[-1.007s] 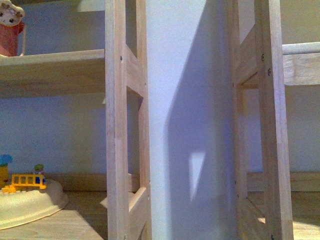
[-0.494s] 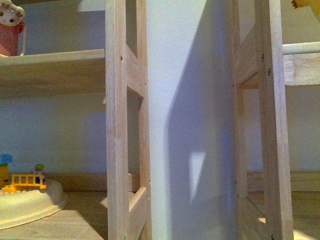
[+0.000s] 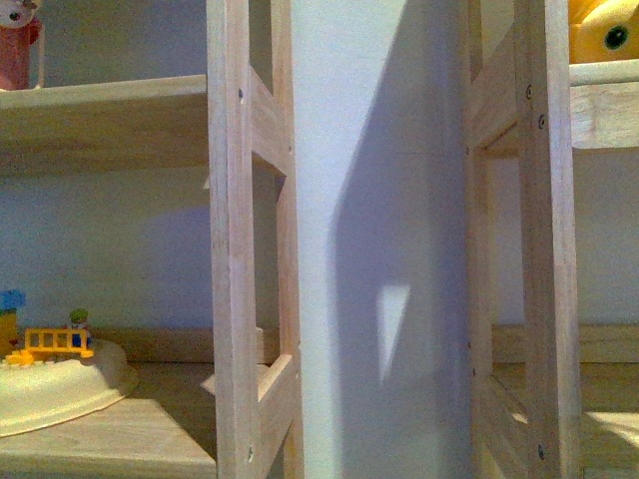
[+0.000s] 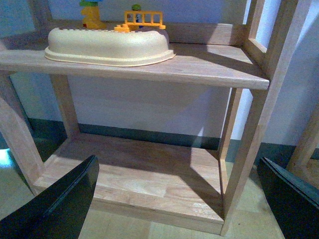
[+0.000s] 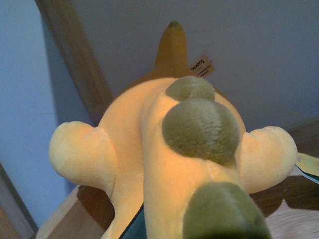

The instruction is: Put away toys

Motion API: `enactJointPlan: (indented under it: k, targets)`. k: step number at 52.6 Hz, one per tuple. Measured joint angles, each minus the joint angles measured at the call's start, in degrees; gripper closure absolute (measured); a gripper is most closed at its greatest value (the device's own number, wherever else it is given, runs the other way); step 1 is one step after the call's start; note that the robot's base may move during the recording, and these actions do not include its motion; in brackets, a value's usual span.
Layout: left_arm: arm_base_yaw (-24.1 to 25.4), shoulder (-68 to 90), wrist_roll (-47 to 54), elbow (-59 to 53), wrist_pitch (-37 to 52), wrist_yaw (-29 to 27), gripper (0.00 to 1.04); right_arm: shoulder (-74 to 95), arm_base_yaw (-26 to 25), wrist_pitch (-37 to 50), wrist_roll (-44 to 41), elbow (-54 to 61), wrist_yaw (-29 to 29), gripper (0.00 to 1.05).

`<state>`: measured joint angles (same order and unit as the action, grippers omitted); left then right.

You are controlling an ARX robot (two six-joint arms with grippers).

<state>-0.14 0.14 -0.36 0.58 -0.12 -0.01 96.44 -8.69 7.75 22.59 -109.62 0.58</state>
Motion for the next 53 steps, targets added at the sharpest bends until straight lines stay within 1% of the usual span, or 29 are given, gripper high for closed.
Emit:
enactJointPlan:
  k: [5,9,19,21,23,24,26,27,28,32,38,39,42,45,46,48,49,53]
  targets:
    - [0.00,0.00,0.00,0.00,0.00,0.00,0.06,0.66,2.60,0.94,0.52,0.87,-1.77,0.97]
    - [0.00,0.00,0.00,0.00,0.00,0.00,0.06,0.48,3.67,1.84,0.50,1.99,-2.40,0.97]
    - [0.00,0.00,0.00,0.00,0.00,0.00,0.06,-0.13,4.31,2.78,-0.11,4.44,-3.26,0.97]
    - [0.00,0.00,0.00,0.00,0.00,0.00,0.06,-0.37,4.28,2.82,-0.37,4.85,-3.41,0.95]
    - [0.00,0.00,0.00,0.00,0.00,0.00,0.06,-0.70,4.26,2.93,-0.68,5.42,-3.91,0.86]
    - [0.00,0.00,0.00,0.00,0.00,0.00,0.06,-0.72,4.26,2.93,-0.74,5.46,-3.98,0.85]
    - [0.00,0.00,0.00,0.00,0.00,0.00,0.06,-0.87,4.22,2.97,-0.94,5.77,-4.20,0.80]
    - [0.00,0.00,0.00,0.00,0.00,0.00,0.06,-0.98,4.15,3.04,-0.98,5.99,-4.24,0.75]
    - [0.00,0.00,0.00,0.00,0.00,0.00,0.06,-0.98,4.15,3.06,-1.01,6.03,-4.24,0.74]
    - [0.00,0.00,0.00,0.00,0.00,0.00,0.06,-1.18,3.87,3.08,-1.36,6.32,-4.46,0.63]
    - [0.00,0.00,0.00,0.00,0.00,0.00,0.06,-1.33,3.45,3.15,-1.42,6.38,-4.61,0.48]
    - [0.00,0.00,0.00,0.00,0.00,0.00,0.06,-1.36,3.32,3.15,-1.44,6.43,-4.63,0.44]
    - [0.00,0.00,0.00,0.00,0.00,0.00,0.06,-1.36,3.15,3.28,-1.42,6.47,-4.68,0.38]
    - [0.00,0.00,0.00,0.00,0.00,0.00,0.06,-1.36,2.84,3.52,-1.42,6.51,-4.70,0.29]
    - [0.00,0.00,0.00,0.00,0.00,0.00,0.06,-1.36,2.82,3.52,-1.42,6.54,-4.70,0.28]
    - [0.00,0.00,0.00,0.00,0.00,0.00,0.06,-1.36,2.75,3.56,-1.42,6.54,-4.72,0.23]
    - [0.00,0.00,0.00,0.00,0.00,0.00,0.06,-1.36,2.64,3.63,-1.42,6.54,-4.79,0.19]
    - [0.00,0.00,0.00,0.00,0.00,0.00,0.06,-1.36,2.38,3.65,-1.40,6.54,-4.87,0.10]
